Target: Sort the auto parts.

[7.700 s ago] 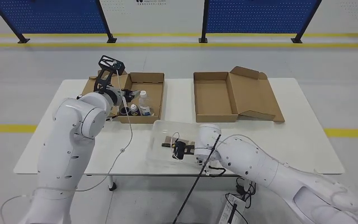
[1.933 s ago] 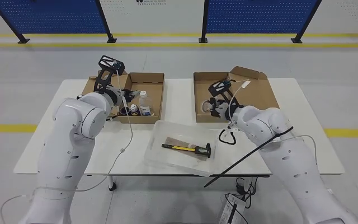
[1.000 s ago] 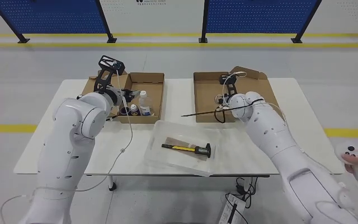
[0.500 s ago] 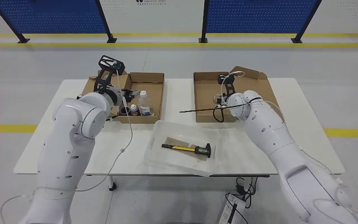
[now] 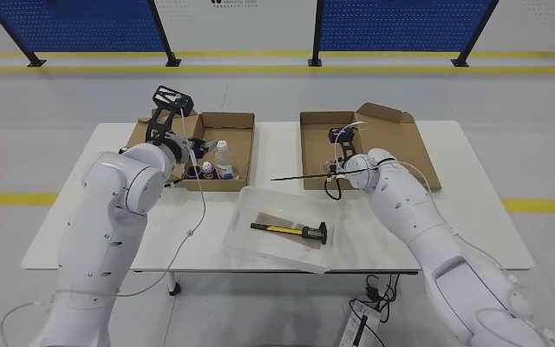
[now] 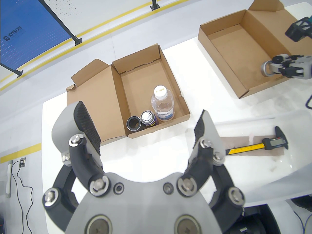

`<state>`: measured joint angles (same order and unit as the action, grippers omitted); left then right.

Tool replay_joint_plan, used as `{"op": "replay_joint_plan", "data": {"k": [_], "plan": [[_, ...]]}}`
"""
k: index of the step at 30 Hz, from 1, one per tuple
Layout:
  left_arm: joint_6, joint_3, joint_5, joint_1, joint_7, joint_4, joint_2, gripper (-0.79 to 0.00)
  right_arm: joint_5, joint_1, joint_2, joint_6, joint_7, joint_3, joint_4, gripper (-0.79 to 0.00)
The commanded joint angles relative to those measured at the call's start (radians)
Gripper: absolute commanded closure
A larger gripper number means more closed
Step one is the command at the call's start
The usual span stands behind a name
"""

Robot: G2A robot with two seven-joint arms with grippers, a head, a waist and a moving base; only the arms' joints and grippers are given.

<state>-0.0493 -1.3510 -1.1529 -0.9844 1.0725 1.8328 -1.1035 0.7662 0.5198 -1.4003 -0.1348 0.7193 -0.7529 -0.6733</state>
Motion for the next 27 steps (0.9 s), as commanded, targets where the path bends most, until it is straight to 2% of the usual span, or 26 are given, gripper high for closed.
{"op": "replay_joint_plan", "data": {"k": [1,14,27], "plan": [[0.000,0.000,0.000,0.000,0.000,0.000,0.000,-0.785,-0.001,-0.011,-0.010,0.002,0.001,0.007,0.023,0.000],[0.000,0.000,0.000,0.000,0.000,0.000,0.000,-0.785,-0.021,-0.073,-0.072,0.033,0.064,0.042,0.158,0.000],[0.000,0.000,0.000,0.000,0.000,0.000,0.000,-0.785,-0.039,-0.103,-0.099,0.025,0.146,0.037,0.194,0.000]]}}
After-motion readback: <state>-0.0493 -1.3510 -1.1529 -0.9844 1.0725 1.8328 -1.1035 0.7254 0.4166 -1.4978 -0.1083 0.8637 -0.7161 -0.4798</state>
